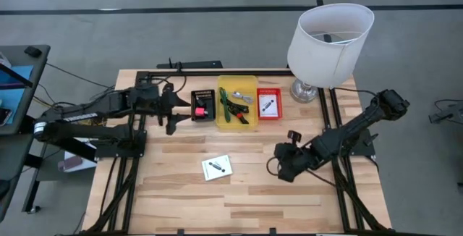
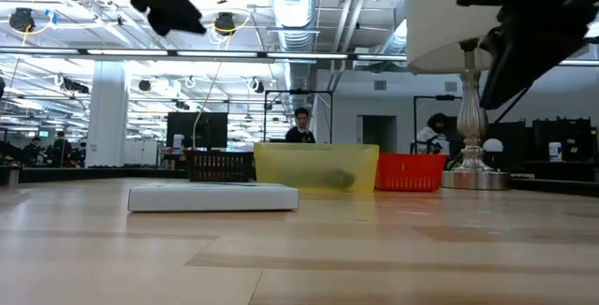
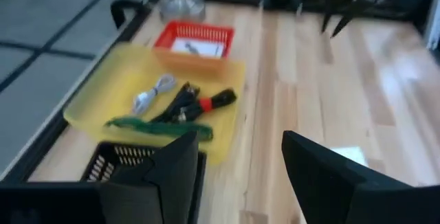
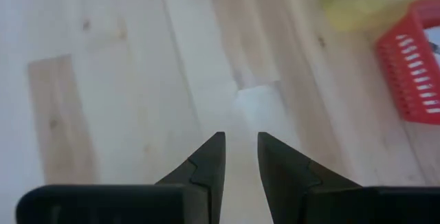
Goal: Pick and place items into bin
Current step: Put the white card reader box into the red bin
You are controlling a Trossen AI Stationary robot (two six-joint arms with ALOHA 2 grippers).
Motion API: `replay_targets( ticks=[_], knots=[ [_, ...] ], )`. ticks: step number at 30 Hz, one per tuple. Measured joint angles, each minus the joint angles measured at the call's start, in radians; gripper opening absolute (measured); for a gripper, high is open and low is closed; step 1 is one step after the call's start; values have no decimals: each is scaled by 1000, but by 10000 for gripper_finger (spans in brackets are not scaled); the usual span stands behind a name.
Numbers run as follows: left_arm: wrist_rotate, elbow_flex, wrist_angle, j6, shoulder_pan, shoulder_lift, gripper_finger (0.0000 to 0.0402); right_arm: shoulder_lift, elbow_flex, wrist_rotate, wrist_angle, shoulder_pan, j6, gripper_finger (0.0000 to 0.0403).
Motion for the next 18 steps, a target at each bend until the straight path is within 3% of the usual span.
replay_targets(
  ticks=[2, 6, 11, 18],
  knots=[
    [27, 0, -17, 46, 1, 40, 206, 0, 0, 0, 0, 26, -5, 79],
    [171, 0, -104, 320, -29, 119, 206, 0, 0, 10, 0, 61, -3, 79],
    [93, 0, -166, 601, -108, 228, 206, 0, 0, 28, -1, 72, -3, 79],
    [81, 0, -149, 742, -248, 387, 206, 0, 0, 27, -1, 73, -3, 79]
  ],
)
